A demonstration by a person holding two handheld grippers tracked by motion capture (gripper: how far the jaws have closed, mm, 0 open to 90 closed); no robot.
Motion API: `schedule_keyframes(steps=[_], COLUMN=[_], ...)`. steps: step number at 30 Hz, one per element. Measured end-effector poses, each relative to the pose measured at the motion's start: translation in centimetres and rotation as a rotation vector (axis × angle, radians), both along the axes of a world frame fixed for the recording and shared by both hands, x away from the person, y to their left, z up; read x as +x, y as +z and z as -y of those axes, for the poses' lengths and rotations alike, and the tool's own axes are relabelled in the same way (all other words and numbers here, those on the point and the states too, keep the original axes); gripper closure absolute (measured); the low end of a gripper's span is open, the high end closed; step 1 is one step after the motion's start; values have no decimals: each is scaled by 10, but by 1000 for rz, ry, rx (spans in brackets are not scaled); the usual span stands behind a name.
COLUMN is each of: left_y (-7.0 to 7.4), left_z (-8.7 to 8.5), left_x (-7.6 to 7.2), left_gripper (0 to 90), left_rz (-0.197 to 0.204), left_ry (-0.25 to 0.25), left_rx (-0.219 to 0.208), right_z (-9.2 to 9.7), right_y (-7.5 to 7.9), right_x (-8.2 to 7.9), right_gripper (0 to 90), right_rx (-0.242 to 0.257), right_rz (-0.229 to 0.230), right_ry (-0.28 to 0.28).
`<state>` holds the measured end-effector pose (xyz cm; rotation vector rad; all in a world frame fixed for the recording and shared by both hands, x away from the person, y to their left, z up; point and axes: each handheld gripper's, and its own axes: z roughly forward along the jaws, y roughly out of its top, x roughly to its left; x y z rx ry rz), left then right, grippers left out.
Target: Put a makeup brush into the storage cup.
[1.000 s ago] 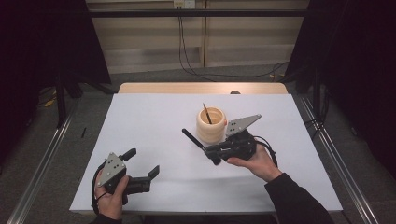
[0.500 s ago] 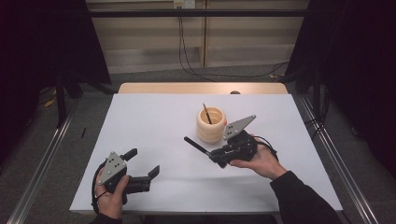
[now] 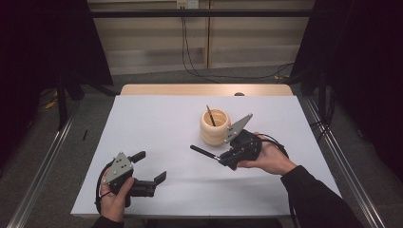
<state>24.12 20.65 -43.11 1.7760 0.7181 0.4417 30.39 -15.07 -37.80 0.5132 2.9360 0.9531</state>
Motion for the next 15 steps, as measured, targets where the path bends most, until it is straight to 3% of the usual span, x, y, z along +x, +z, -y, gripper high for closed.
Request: schedule_keyframes(steps=[6, 15], left_y=[2, 10], left_z=[3, 7], left_x=[0, 0], left_gripper=[9, 10], left_rz=[-3, -18], left_ry=[-25, -68], left_rx=[7, 42], right_z=[-3, -7], right_y=[-7, -9], right_x=[1, -3], right_gripper=[782, 782], right_rx=[-66, -89], right_rz=[-50, -63], right_ry=[37, 88])
